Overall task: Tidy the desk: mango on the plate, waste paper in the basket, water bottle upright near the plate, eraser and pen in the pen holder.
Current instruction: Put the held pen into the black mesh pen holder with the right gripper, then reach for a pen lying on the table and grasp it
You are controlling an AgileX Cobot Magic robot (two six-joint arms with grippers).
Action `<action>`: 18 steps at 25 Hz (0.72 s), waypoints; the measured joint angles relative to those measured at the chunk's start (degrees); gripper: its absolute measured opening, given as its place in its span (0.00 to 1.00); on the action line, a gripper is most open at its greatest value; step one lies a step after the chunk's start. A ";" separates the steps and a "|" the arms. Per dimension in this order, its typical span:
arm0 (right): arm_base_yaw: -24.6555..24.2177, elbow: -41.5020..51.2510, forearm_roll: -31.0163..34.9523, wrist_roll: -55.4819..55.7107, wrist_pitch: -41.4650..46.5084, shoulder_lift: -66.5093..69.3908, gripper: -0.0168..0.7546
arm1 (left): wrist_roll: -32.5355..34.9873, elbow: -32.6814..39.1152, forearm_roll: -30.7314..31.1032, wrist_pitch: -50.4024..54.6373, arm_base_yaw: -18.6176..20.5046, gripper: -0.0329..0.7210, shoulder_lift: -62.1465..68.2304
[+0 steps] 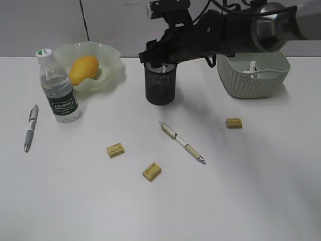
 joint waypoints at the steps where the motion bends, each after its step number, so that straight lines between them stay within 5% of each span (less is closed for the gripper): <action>1: 0.00 -0.44 -0.61 -0.05 2.45 -0.51 0.67 | 0.00 0.00 0.00 0.00 0.00 0.71 0.00; 18: 0.00 -7.71 -21.40 16.14 63.14 -10.05 0.67 | 0.00 0.00 0.00 0.00 0.00 0.71 0.00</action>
